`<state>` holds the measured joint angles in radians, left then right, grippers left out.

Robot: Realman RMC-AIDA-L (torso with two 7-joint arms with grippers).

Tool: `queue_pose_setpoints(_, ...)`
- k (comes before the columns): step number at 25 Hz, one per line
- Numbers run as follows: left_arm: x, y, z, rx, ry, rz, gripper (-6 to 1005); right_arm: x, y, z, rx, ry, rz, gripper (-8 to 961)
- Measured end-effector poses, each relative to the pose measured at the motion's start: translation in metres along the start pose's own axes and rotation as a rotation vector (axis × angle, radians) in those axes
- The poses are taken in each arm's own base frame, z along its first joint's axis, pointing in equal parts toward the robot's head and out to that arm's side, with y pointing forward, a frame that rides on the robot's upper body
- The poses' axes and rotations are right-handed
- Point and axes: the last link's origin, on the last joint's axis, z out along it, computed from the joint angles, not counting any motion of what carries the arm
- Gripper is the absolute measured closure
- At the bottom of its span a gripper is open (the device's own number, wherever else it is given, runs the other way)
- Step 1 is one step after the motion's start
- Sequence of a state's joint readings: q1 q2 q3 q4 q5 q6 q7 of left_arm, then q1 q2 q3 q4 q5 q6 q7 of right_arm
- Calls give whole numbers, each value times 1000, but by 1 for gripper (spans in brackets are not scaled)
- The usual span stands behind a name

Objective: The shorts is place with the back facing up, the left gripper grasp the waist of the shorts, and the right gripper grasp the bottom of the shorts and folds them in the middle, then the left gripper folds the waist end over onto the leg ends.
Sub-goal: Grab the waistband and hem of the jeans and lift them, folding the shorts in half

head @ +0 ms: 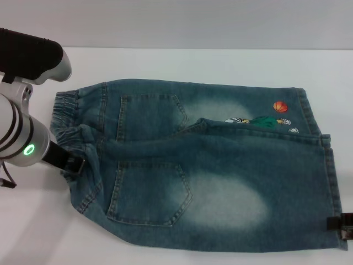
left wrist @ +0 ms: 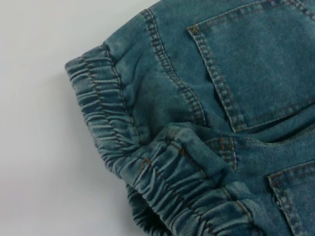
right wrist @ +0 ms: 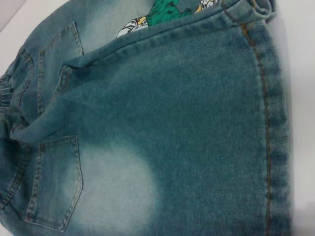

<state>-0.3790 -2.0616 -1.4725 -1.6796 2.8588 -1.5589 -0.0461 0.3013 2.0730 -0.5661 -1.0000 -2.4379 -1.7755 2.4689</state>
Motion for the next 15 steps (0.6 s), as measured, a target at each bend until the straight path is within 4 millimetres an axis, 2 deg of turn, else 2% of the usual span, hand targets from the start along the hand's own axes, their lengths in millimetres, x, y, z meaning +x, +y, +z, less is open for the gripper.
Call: queue_pose_setpoints(15,-1,2,1,0,-8,11,795,-3,4,-5,5,-2,-17,314)
